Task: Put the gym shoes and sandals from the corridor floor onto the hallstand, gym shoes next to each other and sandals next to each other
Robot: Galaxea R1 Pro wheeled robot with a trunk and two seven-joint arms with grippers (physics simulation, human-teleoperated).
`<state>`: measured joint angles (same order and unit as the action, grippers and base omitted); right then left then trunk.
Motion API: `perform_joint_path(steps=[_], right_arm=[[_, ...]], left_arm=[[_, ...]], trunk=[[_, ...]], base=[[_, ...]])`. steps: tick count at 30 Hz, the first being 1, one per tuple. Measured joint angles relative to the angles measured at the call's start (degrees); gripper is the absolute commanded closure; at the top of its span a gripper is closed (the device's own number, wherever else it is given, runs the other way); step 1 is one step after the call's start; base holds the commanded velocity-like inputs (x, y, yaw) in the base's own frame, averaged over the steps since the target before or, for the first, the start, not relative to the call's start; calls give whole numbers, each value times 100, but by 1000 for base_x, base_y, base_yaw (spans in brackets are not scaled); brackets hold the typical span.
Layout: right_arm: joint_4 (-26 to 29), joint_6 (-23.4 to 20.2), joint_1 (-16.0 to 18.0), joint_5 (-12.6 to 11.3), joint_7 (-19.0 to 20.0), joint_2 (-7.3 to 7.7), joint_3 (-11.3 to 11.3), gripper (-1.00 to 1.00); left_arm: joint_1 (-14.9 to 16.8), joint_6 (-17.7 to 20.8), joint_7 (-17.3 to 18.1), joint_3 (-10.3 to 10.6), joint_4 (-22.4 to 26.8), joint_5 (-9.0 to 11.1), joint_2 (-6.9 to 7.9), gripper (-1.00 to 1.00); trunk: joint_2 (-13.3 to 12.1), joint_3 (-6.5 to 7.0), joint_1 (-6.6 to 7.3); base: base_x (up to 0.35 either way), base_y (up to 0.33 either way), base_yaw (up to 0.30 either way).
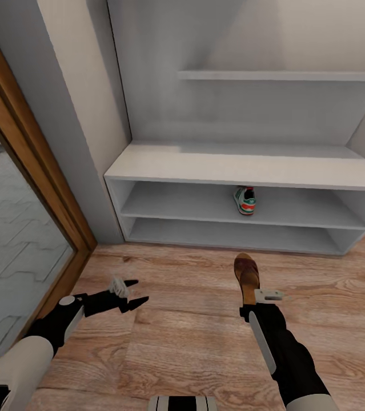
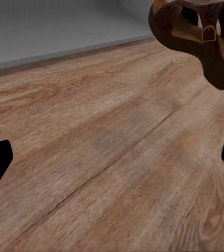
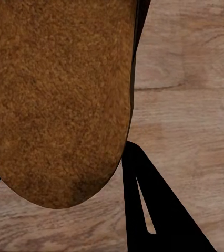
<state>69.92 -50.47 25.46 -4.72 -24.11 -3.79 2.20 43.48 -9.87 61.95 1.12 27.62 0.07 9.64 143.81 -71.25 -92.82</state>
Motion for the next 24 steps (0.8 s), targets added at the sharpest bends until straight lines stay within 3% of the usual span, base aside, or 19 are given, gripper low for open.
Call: perform_joint_path(steps=[3, 6, 13, 24], right_arm=[[-1, 0, -3, 0, 0, 0, 1, 100], [-1, 0, 0, -2, 0, 0, 2, 100], [-1, 1, -2, -5, 0, 0, 2, 100], [17, 113, -1, -1, -9, 0, 1, 100]], left_arm=[[-1, -31, 282, 13, 0, 1, -37, -100], [-1, -33, 345, 12, 0, 1, -42, -100], [-1, -33, 367, 15, 0, 1, -45, -100], [0, -31, 361, 16, -1, -6, -53, -100]], trunk=[[0, -8, 0], [0, -27, 1], [0, -77, 3], [0, -86, 1]], base=[[0, 0, 109], [92, 0, 164], [299, 0, 162], [260, 0, 12]])
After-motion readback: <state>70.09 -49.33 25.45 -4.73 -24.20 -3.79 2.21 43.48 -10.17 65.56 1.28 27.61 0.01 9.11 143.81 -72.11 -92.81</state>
